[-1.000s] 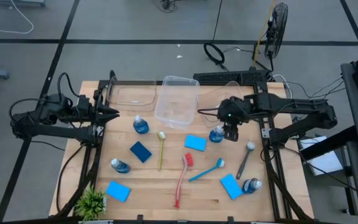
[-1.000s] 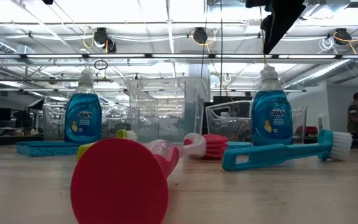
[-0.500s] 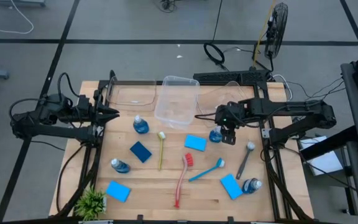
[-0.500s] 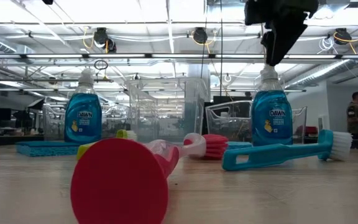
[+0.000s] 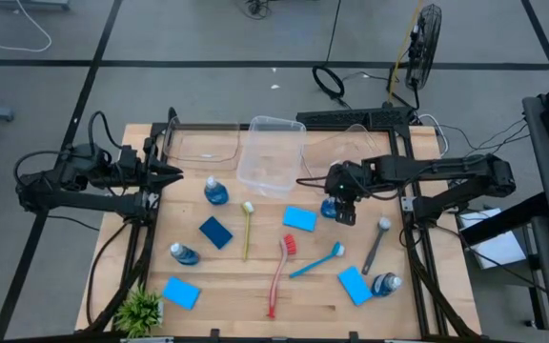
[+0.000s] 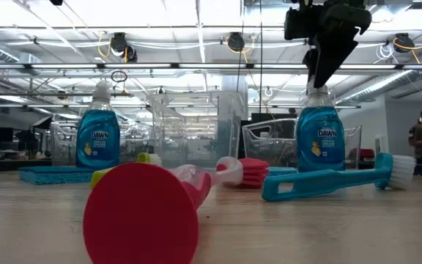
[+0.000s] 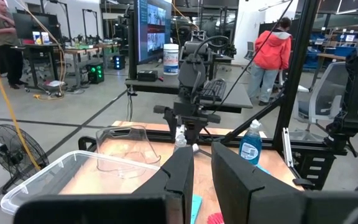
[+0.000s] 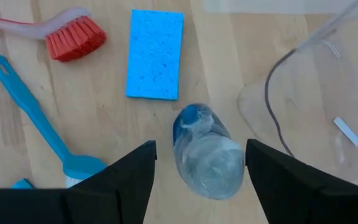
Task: Pick & Place Kitchen Sink Supplies
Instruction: Put the dish soap into the left transparent bin
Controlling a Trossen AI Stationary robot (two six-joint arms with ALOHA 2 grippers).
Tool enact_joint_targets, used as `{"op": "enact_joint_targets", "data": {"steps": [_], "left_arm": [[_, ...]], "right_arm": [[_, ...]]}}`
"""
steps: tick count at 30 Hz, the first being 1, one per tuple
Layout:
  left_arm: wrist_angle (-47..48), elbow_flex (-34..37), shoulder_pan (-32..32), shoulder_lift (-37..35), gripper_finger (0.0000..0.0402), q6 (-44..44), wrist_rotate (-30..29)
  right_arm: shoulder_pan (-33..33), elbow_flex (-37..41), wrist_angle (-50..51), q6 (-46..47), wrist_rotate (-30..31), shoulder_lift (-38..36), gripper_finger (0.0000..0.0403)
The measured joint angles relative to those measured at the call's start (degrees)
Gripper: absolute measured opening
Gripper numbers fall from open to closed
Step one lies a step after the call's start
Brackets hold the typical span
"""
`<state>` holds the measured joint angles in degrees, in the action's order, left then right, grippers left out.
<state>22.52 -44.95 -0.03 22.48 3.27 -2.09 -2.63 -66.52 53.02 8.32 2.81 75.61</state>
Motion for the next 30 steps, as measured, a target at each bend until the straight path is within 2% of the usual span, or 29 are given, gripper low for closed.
{"op": "enact_joint_targets", "data": {"steps": [7, 24, 30], "left_arm": [[0.0, 0.0, 0.0, 0.02, 0.0063, 0.0, 0.0], [0.0, 0.0, 0.0, 0.0, 0.0063, -0.02, 0.0], [0.0, 0.0, 0.01, 0.0, 0.0063, -0.02, 0.0]], "right_arm": [[0.0, 0.07, -0.49, 0.0, 0.07, -0.02, 0.023], [-0.02, 0.07, 0.03, 0.0, 0.21, -0.04, 0.0128], [-0.02, 0.07, 0.43, 0.0, 0.41, -0.09, 0.0125]]}}
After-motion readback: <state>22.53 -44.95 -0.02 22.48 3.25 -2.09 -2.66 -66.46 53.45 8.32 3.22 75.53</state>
